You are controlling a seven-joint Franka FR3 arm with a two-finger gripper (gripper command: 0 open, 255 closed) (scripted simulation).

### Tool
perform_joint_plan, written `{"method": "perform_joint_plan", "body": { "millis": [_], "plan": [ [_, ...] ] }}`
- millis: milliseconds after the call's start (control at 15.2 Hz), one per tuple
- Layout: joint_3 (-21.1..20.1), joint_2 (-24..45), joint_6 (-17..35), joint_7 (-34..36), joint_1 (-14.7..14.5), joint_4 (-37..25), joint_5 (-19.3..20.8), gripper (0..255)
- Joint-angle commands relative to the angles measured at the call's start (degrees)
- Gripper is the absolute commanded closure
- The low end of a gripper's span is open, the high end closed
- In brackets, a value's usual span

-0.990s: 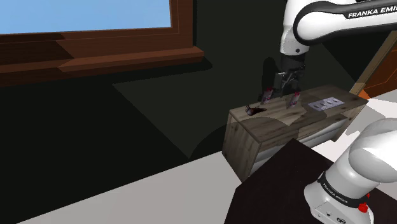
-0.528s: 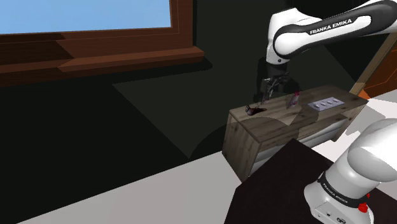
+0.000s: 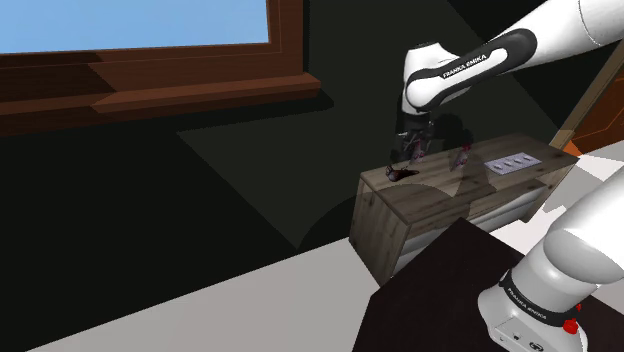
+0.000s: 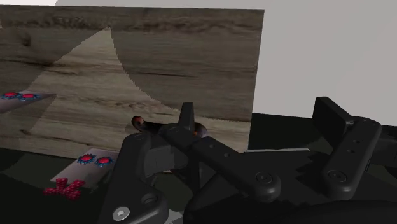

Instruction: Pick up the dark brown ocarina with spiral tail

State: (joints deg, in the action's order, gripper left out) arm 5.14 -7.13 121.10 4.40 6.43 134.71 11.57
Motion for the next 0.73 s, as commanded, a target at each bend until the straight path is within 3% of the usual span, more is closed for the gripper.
{"method": "perform_joint_plan", "body": {
  "millis": [0,660],
  "plan": [
    [0.58,4.67,2.70,-0.25,0.48,-2.43,0.17,0],
    [2.26,26.36,10.81,-2.14,3.12,-17.98,-1.01,0]
  ]
}}
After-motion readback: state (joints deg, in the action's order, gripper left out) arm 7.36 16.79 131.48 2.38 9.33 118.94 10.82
